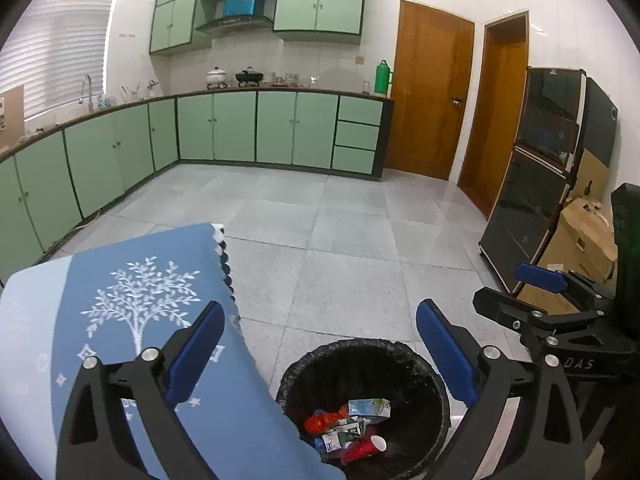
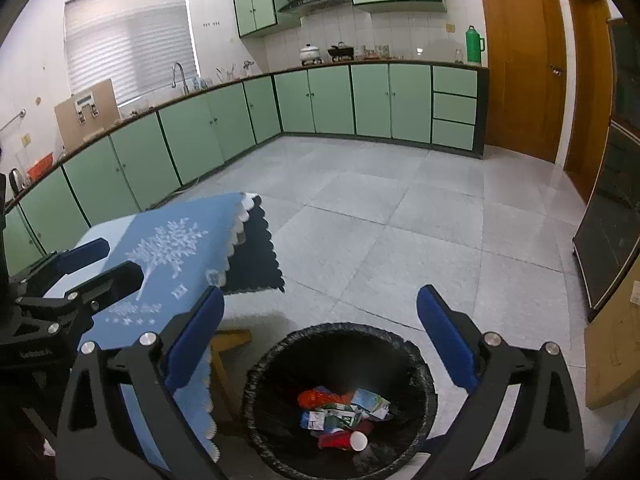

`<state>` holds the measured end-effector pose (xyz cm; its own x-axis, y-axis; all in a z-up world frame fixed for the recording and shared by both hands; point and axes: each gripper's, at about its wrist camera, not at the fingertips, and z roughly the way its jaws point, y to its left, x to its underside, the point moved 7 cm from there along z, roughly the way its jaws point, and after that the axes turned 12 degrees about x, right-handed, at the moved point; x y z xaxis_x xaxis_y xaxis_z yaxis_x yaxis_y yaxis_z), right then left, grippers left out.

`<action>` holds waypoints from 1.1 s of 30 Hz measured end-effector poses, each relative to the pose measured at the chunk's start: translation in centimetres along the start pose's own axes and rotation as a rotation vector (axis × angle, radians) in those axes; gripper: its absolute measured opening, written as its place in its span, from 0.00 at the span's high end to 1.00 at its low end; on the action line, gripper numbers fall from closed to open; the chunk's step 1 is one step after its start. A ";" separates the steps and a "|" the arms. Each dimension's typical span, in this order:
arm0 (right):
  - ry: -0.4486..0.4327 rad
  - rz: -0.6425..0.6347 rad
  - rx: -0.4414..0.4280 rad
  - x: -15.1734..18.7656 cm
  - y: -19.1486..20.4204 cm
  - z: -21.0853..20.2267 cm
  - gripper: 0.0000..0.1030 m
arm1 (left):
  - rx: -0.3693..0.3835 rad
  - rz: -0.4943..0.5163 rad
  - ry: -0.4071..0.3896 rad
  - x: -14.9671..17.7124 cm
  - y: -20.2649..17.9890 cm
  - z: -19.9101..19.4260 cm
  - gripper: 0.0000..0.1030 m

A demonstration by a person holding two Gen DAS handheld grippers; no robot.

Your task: Collect trash

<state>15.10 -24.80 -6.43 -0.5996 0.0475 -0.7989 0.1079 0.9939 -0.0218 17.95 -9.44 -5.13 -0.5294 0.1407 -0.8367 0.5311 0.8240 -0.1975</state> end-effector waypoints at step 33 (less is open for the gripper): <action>-0.020 -0.040 -0.054 1.3 5.1 -6.1 0.05 | -0.097 -0.030 0.001 2.5 2.2 -7.6 0.06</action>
<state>10.05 -19.04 -3.91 -0.5864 0.0064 -0.8100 0.0409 0.9989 -0.0218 12.72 -3.11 -3.75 -0.5447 0.1151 -0.8307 0.4480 0.8773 -0.1722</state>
